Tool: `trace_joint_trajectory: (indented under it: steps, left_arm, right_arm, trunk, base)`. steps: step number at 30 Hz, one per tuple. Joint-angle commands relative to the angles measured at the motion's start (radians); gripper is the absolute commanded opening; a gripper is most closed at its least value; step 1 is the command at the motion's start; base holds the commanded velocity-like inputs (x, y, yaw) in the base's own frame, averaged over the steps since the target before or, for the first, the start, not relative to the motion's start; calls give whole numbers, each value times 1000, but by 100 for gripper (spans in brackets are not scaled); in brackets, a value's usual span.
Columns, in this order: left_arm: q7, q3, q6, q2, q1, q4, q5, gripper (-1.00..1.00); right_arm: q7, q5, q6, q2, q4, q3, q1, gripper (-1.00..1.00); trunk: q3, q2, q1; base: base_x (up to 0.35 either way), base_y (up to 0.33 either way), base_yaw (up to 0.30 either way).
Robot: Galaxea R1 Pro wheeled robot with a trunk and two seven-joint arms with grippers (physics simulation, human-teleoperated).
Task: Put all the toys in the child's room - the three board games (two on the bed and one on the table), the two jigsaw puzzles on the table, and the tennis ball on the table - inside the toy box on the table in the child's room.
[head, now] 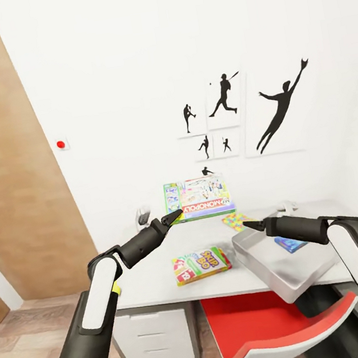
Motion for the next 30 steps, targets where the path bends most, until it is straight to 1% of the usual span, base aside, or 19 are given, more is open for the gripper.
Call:
trace_joint_trajectory:
  steps: [1, 4, 8, 10, 11, 14, 17, 19, 24, 30]
  left_arm:
    - [-5, 1, 4, 0, -1, -1, -4, -100]
    - [-7, 1, 4, 0, -1, -4, -3, -100]
    - [-7, 1, 4, 0, 0, -7, -3, -100]
    - [-14, -10, -2, 11, 11, 5, -18, -100]
    - [-15, -13, -1, 17, 17, 10, -19, -100]
    - [-15, -13, -1, 34, 34, 10, -19, -100]
    - [-15, -13, -1, 51, 35, 10, -19, -100]
    - [-15, -13, -1, 62, 35, 10, -19, -100]
    - [-15, -13, -1, 88, 35, 10, -19, -100]
    - [-15, -13, -1, 88, 35, 10, -19, -100]
  right_arm:
    - [10, 10, 4, 0, 0, -1, -1, 100]
    - [10, 10, 4, -2, 0, -1, -2, 100]
    - [10, 10, 4, -5, 0, -6, 1, 100]
    - [22, -1, 4, -16, 2, -18, -11, 100]
    - [27, -7, 4, -22, 2, -23, -16, 100]
    - [44, -24, 4, -39, 2, -40, -33, 100]
    - [61, -41, 4, -56, 2, -57, -50, 100]
    - [68, -52, 4, -56, 2, -67, -51, 100]
    - [68, -81, 4, -56, 2, -67, -51, 100]
    - [68, -115, 4, -56, 2, -67, -51, 100]
  trunk:
    - [-1, -2, 1]
    - [1, -2, 1]
    - [2, -2, 1]
    - [2, -2, 1]
    - [2, -2, 1]
    - [2, -2, 1]
    - [2, -2, 1]
    - [2, -2, 1]
    - [2, -2, 1]
    - [2, -2, 1]
  base:
    - [87, 105, -239]
    - [57, 68, -221]
    - [26, 32, -116]
    - [0, 0, 0]
    - [0, 0, 0]
    - [0, 0, 0]
    - [0, 0, 0]
    - [0, 0, 0]
    - [0, 0, 0]
    - [0, 0, 0]
